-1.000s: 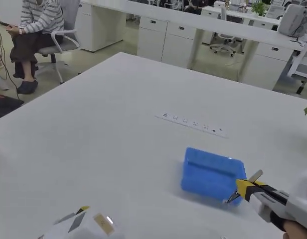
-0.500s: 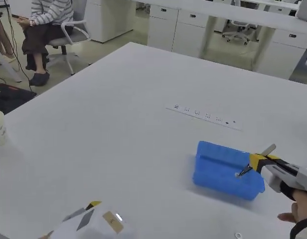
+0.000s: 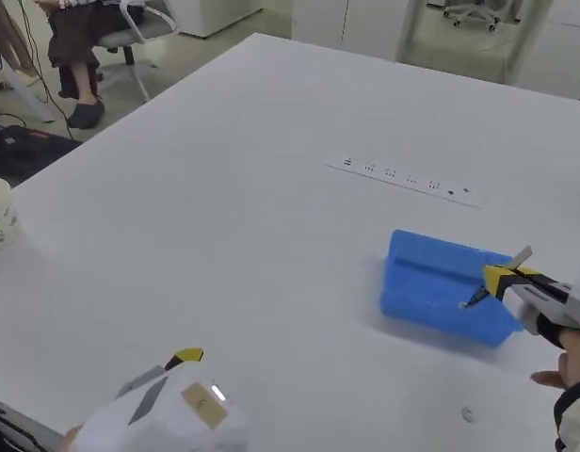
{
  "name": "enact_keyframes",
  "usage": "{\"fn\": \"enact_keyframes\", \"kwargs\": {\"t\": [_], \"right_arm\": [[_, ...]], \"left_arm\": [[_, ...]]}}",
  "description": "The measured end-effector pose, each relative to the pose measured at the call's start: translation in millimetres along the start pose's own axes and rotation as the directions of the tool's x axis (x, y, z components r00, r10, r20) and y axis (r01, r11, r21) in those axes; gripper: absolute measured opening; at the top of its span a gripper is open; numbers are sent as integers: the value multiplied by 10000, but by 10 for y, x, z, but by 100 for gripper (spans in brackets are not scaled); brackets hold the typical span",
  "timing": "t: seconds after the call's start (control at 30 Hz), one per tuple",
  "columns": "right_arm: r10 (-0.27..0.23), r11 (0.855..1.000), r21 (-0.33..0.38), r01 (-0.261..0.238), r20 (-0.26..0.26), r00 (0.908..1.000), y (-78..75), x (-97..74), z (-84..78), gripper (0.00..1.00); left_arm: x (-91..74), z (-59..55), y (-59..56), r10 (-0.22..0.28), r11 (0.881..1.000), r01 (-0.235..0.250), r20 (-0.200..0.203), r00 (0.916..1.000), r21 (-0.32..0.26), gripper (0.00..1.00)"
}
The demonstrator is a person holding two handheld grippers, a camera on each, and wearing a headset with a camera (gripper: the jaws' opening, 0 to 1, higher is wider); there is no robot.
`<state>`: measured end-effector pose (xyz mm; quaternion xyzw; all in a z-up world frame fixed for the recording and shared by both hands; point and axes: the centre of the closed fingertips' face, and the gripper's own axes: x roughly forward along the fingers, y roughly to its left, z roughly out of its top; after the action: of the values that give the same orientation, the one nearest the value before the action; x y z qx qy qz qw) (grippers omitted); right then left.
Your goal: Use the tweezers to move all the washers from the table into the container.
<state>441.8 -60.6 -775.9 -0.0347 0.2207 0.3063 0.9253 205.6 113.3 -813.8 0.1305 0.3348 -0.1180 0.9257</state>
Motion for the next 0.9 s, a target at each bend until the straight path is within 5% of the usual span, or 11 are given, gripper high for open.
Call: {"fn": "enact_keyframes", "kwargs": {"t": [0.53, 0.9], "right_arm": [[-80, 9996, -275, 70, -345, 9994, -155, 179, -232, 1], [-81, 9972, -747, 62, -240, 9997, -116, 199, -275, 1]], "left_arm": [[95, -91, -27, -21, 9999, 28, -520, 9986, 151, 80], [132, -143, -26, -100, 9999, 107, -695, 9975, 101, 79]]}}
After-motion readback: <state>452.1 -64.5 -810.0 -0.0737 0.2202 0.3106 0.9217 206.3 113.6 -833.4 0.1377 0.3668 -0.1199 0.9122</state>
